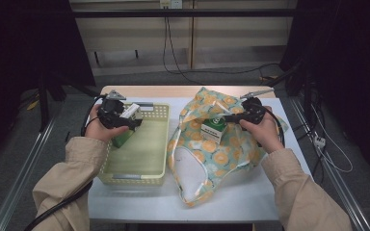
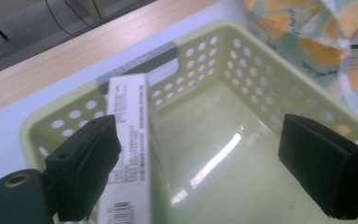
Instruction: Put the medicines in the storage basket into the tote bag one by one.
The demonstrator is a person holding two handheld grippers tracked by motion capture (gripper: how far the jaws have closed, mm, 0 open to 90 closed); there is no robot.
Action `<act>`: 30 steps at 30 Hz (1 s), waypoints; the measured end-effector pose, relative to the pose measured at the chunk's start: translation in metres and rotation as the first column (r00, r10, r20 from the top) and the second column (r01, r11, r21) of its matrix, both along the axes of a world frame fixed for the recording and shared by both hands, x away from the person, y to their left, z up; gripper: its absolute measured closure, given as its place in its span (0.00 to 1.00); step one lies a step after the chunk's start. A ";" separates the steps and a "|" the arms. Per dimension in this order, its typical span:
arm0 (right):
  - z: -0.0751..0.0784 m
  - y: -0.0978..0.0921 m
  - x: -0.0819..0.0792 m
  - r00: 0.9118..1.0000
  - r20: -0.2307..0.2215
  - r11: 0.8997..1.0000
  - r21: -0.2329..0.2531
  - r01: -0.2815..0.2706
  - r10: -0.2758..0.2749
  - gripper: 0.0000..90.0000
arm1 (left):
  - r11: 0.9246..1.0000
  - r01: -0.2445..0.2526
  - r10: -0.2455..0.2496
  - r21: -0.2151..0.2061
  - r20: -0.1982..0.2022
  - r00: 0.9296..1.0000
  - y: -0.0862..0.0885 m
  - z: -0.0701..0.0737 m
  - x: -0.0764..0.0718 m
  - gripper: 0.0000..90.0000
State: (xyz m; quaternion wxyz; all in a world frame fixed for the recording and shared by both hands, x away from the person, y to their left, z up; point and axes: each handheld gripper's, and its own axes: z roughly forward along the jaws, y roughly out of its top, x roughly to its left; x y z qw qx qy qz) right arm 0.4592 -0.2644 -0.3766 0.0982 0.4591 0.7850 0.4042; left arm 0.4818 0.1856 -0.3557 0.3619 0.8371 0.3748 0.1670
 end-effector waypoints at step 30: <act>0.000 -0.005 -0.001 1.000 -0.002 1.000 0.004 0.007 -0.007 0.99 | 0.990 -0.129 0.136 0.065 -0.113 0.984 0.017 -0.030 0.005 0.69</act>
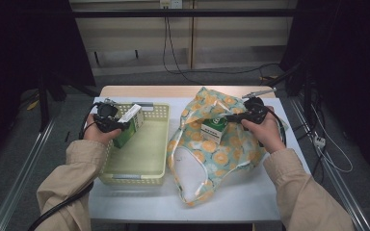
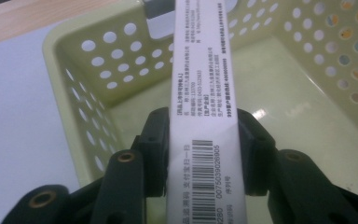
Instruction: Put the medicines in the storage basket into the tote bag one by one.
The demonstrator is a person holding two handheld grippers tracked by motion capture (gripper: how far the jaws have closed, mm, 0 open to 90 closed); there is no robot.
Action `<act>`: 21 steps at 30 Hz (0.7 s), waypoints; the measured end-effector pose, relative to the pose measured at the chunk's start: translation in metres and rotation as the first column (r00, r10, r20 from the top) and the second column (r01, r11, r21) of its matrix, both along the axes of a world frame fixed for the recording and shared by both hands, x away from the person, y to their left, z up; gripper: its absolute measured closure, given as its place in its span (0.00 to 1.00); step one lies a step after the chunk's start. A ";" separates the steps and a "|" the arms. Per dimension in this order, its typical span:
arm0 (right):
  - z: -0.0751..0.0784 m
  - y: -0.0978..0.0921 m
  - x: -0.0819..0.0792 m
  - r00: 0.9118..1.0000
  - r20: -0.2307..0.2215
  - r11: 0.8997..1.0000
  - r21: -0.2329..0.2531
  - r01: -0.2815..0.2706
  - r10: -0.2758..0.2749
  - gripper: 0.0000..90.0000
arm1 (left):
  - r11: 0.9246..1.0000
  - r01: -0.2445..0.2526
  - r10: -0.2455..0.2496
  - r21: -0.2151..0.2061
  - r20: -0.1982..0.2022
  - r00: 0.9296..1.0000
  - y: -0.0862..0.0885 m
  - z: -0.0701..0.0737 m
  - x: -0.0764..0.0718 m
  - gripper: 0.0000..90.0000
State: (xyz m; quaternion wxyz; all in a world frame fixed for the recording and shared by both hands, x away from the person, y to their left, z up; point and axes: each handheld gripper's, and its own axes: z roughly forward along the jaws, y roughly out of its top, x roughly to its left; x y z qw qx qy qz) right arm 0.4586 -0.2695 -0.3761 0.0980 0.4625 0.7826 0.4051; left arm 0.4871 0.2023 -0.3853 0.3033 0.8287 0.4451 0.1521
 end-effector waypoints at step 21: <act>0.001 0.000 0.000 1.000 0.006 1.000 0.005 0.003 -0.003 0.99 | 0.968 0.180 -0.168 -0.176 0.079 0.983 -0.056 0.069 -0.030 0.70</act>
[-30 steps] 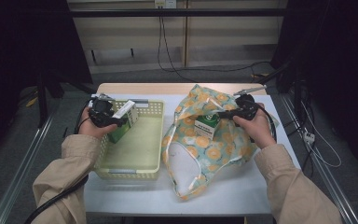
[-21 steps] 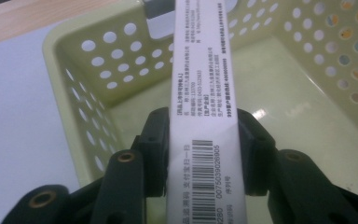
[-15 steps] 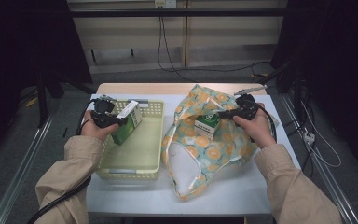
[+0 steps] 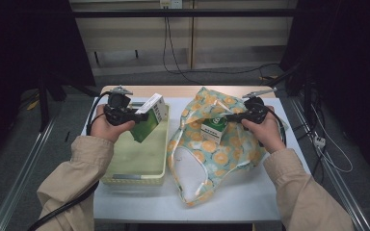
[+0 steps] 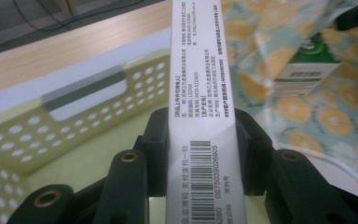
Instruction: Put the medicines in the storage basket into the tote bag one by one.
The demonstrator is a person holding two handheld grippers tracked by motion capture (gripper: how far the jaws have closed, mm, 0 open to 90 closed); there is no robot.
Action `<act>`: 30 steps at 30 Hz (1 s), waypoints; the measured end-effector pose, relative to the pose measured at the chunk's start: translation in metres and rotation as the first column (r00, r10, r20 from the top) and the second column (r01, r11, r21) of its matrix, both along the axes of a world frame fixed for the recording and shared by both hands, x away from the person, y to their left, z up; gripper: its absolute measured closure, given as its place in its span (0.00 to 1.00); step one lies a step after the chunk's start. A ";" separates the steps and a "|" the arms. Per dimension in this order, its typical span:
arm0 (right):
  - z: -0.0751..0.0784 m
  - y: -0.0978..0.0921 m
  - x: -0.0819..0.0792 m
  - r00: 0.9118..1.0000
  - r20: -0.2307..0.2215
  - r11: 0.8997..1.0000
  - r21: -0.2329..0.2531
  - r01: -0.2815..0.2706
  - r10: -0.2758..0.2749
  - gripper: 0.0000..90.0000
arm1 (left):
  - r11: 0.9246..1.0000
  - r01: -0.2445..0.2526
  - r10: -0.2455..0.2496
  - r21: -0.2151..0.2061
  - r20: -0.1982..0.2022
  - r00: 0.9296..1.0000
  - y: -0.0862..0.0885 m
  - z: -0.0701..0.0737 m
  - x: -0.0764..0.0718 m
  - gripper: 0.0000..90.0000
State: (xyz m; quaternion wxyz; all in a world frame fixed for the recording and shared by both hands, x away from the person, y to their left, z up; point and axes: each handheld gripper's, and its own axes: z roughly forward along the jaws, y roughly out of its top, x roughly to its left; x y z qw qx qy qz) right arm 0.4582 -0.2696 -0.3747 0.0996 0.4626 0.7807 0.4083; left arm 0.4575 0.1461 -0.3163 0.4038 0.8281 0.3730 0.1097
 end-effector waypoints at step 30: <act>0.005 -0.003 -0.002 1.000 0.010 1.000 0.010 0.003 -0.003 0.99 | 0.944 0.330 -0.329 0.014 -0.024 0.944 -0.127 -0.014 -0.048 0.70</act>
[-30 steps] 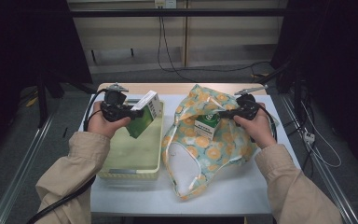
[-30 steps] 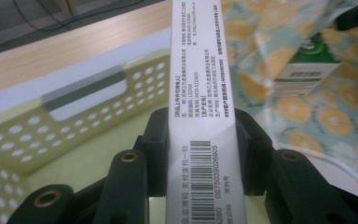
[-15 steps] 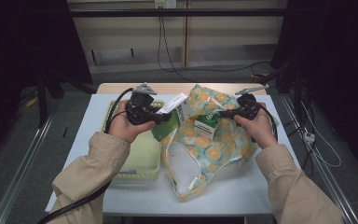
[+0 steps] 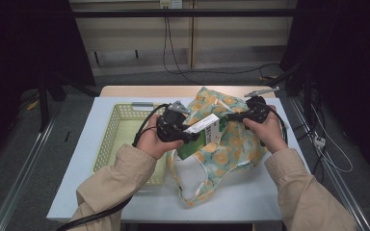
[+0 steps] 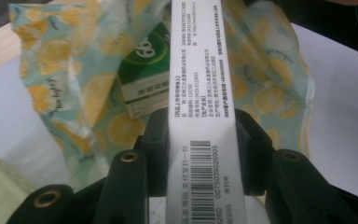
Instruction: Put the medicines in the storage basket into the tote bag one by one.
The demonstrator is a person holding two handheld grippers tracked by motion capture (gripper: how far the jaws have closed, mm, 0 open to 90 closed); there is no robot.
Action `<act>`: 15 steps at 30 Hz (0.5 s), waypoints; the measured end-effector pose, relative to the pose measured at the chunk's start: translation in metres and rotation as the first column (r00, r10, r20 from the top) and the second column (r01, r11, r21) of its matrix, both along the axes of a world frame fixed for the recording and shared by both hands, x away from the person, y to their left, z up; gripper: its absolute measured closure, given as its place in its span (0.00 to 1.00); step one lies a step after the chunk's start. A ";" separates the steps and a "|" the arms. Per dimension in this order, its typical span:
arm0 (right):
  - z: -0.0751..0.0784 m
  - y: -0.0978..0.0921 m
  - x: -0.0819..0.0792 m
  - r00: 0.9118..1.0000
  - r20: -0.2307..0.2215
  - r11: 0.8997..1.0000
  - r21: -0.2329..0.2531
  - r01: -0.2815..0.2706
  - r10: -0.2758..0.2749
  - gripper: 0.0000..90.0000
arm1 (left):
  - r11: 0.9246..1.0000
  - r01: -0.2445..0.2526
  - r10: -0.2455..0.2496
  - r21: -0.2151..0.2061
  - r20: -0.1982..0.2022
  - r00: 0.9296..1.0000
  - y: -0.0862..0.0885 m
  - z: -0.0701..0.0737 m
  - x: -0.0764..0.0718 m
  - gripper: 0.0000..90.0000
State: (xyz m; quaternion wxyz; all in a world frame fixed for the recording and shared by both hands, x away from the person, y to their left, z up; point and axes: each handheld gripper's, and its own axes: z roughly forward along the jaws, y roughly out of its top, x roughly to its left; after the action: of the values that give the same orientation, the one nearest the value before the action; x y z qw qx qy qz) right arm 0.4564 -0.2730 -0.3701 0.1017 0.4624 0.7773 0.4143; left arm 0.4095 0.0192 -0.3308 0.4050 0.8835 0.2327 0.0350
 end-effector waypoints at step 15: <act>0.012 -0.001 0.000 1.000 0.024 1.000 -0.006 0.011 -0.011 0.99 | 0.998 0.043 -0.042 0.039 -0.034 0.999 -0.053 -0.034 0.002 0.69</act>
State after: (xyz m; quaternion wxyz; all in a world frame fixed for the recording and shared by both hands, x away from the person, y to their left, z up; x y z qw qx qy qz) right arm 0.4562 -0.2743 -0.3577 0.1147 0.4613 0.7748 0.4168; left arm 0.4111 -0.0338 -0.3646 0.3841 0.8966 0.2200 0.0164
